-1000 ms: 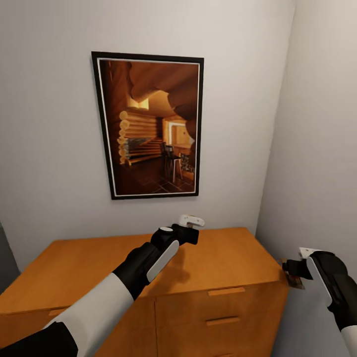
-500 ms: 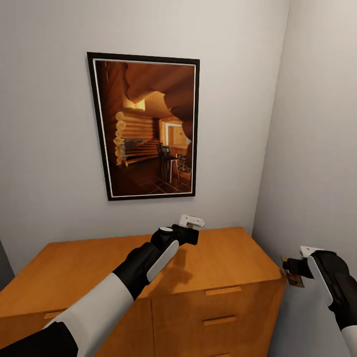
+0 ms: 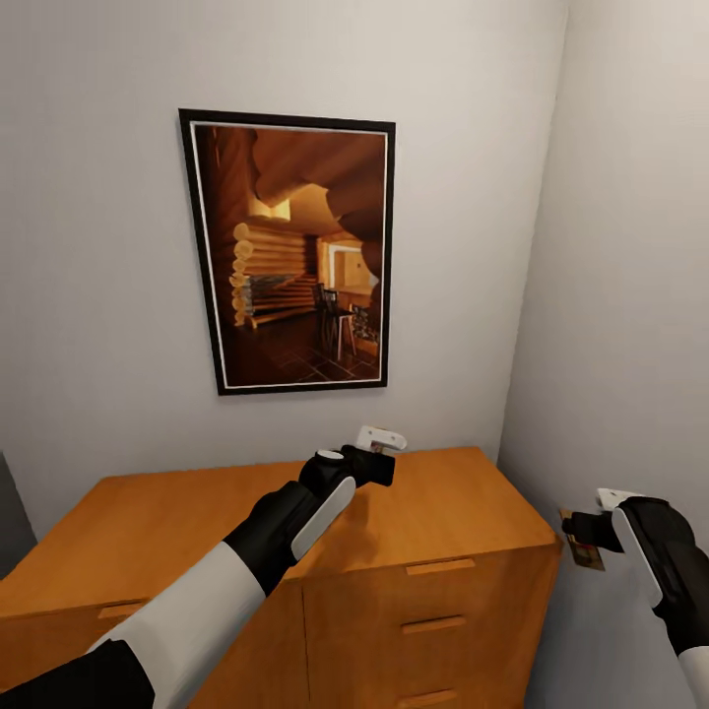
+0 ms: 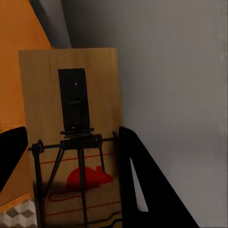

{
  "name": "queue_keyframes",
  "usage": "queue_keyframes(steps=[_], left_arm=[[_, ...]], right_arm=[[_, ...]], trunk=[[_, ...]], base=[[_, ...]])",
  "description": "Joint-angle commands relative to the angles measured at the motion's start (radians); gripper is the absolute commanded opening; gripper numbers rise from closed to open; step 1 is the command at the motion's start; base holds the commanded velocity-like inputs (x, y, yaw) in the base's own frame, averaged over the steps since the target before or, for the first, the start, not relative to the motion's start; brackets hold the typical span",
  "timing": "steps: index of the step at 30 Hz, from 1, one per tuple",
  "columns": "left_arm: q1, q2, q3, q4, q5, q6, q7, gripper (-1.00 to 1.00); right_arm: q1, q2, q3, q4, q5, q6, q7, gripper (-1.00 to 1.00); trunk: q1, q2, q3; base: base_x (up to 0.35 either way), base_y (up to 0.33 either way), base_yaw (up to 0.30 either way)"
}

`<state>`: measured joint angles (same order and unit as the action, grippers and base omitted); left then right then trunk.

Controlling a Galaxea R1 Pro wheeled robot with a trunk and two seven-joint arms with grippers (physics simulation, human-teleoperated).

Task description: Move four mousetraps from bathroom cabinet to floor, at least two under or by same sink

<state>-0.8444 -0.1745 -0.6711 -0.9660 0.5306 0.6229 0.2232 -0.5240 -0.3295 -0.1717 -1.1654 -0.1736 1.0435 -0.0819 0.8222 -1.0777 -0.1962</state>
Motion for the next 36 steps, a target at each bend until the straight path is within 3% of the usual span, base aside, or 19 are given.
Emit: queue_keyframes(steps=[1,28,36], left_arm=[[-0.001,0.000,-0.001,-0.001,0.006,0.004,0.007,-1.00],[-0.001,0.000,-0.001,0.000,0.008,0.009,0.008,-1.00],[-0.001,0.000,-0.001,0.008,0.011,0.042,0.007,-1.00]], right_arm=[[-0.001,0.000,0.000,0.000,-0.010,0.004,-0.009,-1.00],[-0.001,0.001,0.000,0.013,-0.011,0.004,-0.004,-1.00],[-0.001,0.013,0.001,0.023,-0.015,-0.011,-0.005,-1.00]], trunk=[[-0.001,-0.001,-0.002],[-0.001,-0.001,-0.002],[-0.001,-0.001,-0.002]], base=[[-0.330,0.000,0.000],[-0.337,0.000,0.000],[-0.342,0.000,0.000]])
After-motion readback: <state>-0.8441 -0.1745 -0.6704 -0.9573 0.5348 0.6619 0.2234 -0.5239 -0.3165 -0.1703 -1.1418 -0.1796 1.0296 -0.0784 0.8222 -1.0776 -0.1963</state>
